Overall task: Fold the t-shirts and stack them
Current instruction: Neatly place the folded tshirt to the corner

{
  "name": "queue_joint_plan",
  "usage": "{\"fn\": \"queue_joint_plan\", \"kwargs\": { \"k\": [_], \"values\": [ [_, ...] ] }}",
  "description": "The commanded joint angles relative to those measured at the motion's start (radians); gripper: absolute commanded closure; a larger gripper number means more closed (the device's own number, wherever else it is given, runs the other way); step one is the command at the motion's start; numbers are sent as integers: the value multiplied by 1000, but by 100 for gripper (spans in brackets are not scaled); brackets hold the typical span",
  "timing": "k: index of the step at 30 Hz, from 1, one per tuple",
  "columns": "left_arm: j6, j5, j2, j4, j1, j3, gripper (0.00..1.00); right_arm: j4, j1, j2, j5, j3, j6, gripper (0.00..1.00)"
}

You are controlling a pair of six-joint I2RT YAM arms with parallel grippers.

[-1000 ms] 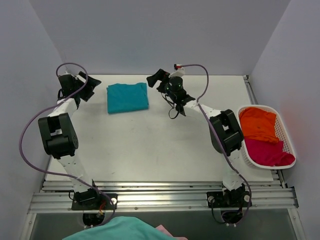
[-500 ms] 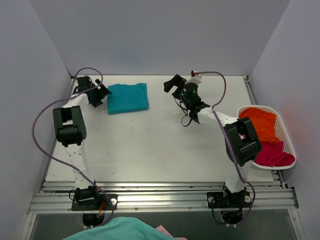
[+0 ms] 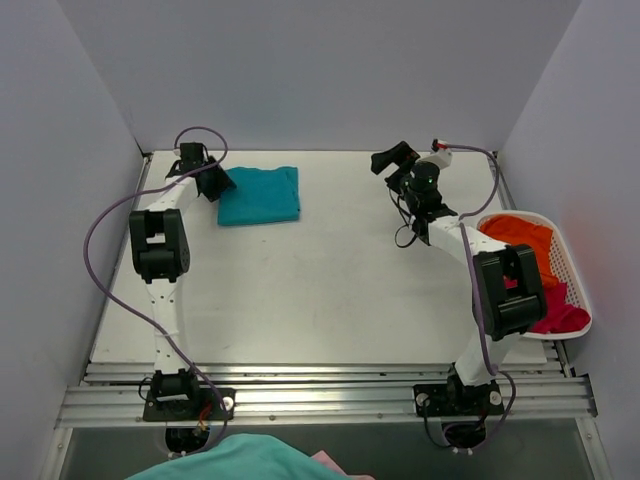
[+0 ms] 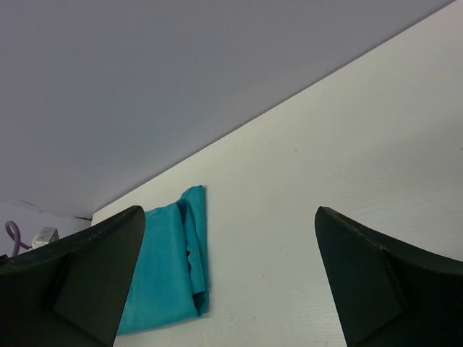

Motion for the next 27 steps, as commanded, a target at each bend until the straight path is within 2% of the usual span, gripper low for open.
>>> {"fn": "queue_joint_plan", "kwargs": {
  "k": [1, 2, 3, 8, 14, 20, 21, 23, 24, 27],
  "values": [
    [19, -46, 69, -138, -10, 90, 72, 69, -48, -54, -25, -25, 41, 0],
    [15, -49, 85, -158, -11, 118, 92, 78, -57, -53, -67, -32, 49, 0],
    [12, -66, 112, -181, -10, 148, 97, 95, -66, -53, -75, -42, 54, 0],
    [-1, -92, 177, -244, -5, 328, 98, 126, -106, -34, -107, -58, 78, 0],
    [23, -132, 298, -385, 82, 618, 98, 150, -126, -2, -138, -58, 100, 0],
    [75, -187, 196, -349, 239, 566, 98, 167, -134, 21, -150, -47, 106, 0],
    [81, -198, 182, -332, 257, 554, 83, 170, -135, 28, -155, -45, 109, 0],
    [92, -211, 140, -320, 301, 551, 20, 193, -134, 41, -169, -42, 115, 0],
    [97, -221, 125, -301, 314, 546, 6, 201, -134, 47, -175, -41, 124, 0],
    [92, -276, 54, -291, 343, 539, 6, 203, -134, 76, -198, -24, 129, 0]
  ]
}}
